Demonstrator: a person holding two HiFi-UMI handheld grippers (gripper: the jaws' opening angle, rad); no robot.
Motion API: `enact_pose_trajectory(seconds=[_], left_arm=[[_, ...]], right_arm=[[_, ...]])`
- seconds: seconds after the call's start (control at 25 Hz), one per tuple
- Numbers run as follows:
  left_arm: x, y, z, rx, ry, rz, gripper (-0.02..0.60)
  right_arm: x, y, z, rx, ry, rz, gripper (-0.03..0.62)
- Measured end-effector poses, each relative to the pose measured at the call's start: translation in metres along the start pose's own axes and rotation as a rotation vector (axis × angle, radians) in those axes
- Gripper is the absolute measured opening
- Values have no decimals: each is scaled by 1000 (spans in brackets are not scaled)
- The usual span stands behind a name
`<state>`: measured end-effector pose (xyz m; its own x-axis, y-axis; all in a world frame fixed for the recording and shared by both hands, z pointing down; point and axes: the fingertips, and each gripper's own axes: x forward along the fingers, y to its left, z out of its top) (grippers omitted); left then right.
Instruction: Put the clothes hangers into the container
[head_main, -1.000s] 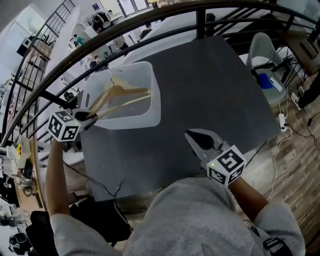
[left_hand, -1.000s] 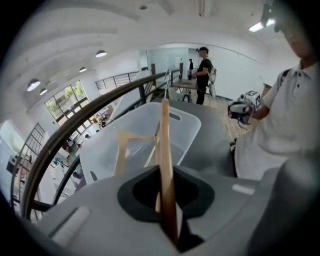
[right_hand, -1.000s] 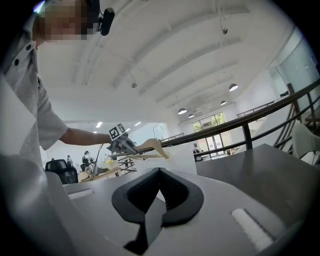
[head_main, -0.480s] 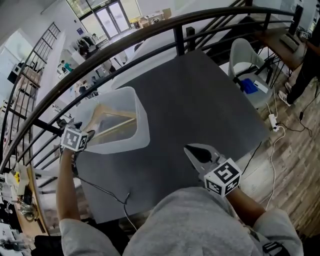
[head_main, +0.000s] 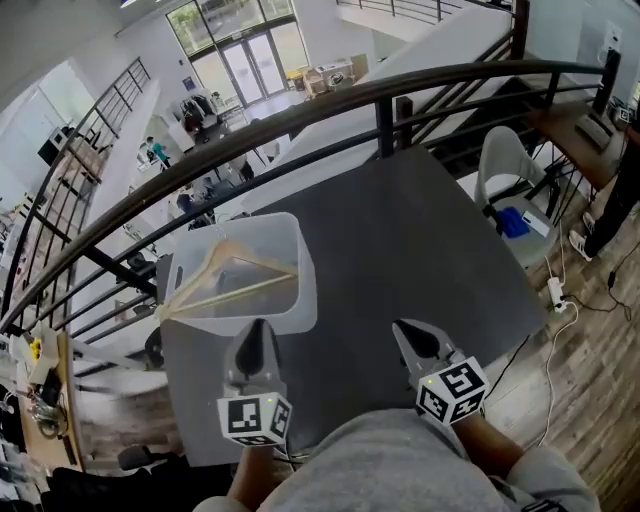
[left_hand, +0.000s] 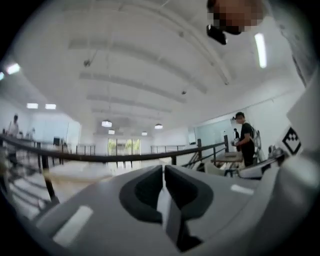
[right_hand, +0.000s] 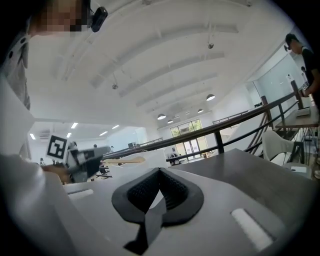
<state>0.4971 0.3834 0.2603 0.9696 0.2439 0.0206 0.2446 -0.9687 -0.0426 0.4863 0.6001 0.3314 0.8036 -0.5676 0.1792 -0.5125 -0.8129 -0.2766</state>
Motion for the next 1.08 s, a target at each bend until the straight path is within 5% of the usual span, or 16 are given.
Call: enact_pose_trajectory(seconds=[0.08, 0.2, 0.32, 0.6, 1.08], left_arm=[[-3, -47, -64, -148, 173, -7, 12], [-19, -90, -102, -88, 277, -23, 12], [-18, -97, -97, -21, 256, -59, 12], [-15, -66, -102, -113, 262, 41, 12], [8, -34, -103, -65, 205, 51, 12]], right_arm=[[3, 3, -3, -5, 6, -12, -2], [4, 14, -8, -14, 10, 0, -2], [7, 20, -10, -34, 14, 12, -2], [10, 17, -9, -41, 15, 0, -2], [33, -17, 8, -89, -59, -53, -2]])
